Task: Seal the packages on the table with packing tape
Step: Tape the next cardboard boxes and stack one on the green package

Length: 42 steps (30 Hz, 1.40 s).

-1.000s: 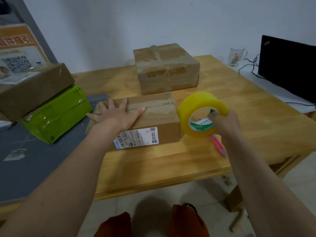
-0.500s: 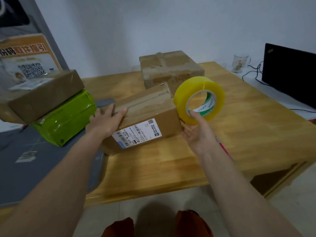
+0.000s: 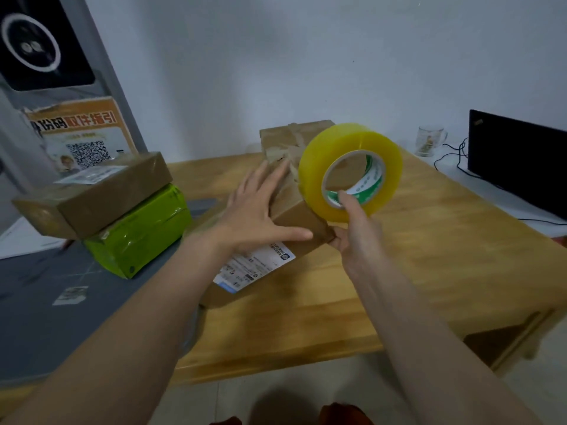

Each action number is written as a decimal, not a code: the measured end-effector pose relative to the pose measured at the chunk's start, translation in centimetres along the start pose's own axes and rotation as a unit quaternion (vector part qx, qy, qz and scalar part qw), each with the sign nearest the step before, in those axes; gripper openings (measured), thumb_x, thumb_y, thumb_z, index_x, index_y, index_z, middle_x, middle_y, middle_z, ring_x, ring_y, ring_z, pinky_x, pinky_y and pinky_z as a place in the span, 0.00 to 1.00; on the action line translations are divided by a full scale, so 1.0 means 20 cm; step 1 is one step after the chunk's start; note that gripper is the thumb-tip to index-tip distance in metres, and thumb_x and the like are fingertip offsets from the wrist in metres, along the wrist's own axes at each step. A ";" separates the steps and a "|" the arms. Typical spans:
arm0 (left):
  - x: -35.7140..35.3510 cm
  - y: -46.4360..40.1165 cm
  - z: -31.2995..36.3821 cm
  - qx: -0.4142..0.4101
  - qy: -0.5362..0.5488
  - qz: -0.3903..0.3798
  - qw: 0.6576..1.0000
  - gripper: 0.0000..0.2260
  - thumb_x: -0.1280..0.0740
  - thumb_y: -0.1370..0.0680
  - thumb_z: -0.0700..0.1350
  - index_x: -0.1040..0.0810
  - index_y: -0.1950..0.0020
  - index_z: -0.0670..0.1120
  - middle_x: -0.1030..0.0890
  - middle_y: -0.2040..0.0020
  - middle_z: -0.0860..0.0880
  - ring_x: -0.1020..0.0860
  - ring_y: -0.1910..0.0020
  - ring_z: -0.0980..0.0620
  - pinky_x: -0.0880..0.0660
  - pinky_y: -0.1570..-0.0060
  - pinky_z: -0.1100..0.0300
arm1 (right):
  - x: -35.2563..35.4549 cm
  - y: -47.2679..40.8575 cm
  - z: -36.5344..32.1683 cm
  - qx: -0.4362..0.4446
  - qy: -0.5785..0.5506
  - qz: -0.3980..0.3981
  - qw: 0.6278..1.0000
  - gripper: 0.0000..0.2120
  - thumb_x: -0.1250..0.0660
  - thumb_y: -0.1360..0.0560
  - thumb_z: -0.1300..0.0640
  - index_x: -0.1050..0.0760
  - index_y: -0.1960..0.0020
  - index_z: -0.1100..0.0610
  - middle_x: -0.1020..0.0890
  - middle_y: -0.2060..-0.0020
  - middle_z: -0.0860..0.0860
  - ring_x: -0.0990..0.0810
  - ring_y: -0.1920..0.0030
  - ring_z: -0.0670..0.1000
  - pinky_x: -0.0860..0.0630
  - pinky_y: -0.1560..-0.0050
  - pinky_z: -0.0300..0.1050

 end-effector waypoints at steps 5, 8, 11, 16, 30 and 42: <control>0.00 -0.01 0.17 -0.020 0.086 0.111 0.990 0.50 0.31 0.36 0.70 0.57 0.22 0.64 0.53 0.19 0.53 0.55 0.21 0.52 0.49 0.25 0.41 | -0.01 0.06 -0.25 0.109 0.089 0.027 0.990 0.16 0.29 0.30 0.46 0.21 0.45 0.49 0.16 0.52 0.49 0.16 0.51 0.54 0.19 0.55 0.53; -0.03 0.02 0.26 -0.004 0.149 0.201 0.968 0.48 0.32 0.34 0.70 0.60 0.23 0.66 0.59 0.19 0.53 0.59 0.21 0.53 0.50 0.24 0.41 | -0.09 0.10 -0.49 0.209 0.168 0.012 0.963 0.10 0.32 0.31 0.48 0.22 0.62 0.56 0.18 0.64 0.53 0.20 0.61 0.52 0.23 0.59 0.55; -0.05 0.04 0.32 0.018 0.220 0.236 0.946 0.46 0.31 0.31 0.67 0.59 0.24 0.68 0.63 0.20 0.52 0.61 0.21 0.51 0.50 0.25 0.41 | -0.18 0.14 -0.64 0.274 0.235 -0.028 0.932 0.12 0.33 0.28 0.52 0.21 0.55 0.61 0.17 0.55 0.60 0.17 0.55 0.60 0.22 0.54 0.66; 0.06 0.10 0.34 -0.129 0.074 0.349 0.925 0.38 0.33 0.27 0.57 0.40 0.23 0.39 0.42 0.22 0.41 0.45 0.22 0.43 0.42 0.27 0.39 | -0.22 0.13 -0.65 0.284 0.255 -0.054 0.923 0.10 0.33 0.25 0.54 0.22 0.56 0.61 0.18 0.66 0.55 0.22 0.68 0.48 0.25 0.65 0.46; 0.01 0.28 0.33 0.005 -0.021 0.472 0.882 0.34 0.36 0.27 0.55 0.34 0.28 0.35 0.29 0.33 0.38 0.35 0.29 0.40 0.37 0.30 0.40 | -0.40 0.01 -0.52 0.086 0.159 -0.116 0.977 0.08 0.31 0.23 0.56 0.25 0.45 0.55 0.16 0.53 0.55 0.16 0.55 0.55 0.18 0.63 0.52; 0.08 0.30 0.12 -0.126 0.033 0.491 0.861 0.26 0.39 0.24 0.53 0.27 0.37 0.32 0.27 0.42 0.36 0.29 0.40 0.41 0.33 0.36 0.48 | -0.45 0.08 -0.52 0.201 0.228 -0.099 0.948 0.11 0.34 0.21 0.50 0.28 0.42 0.53 0.19 0.46 0.55 0.19 0.47 0.56 0.19 0.50 0.60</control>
Point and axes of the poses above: each hand's wrist, its own y-axis away from the middle knuckle, its own x-axis out of the back of the hand, z = x × y, the point moved 3 cm from there along -y, towards the middle knuckle
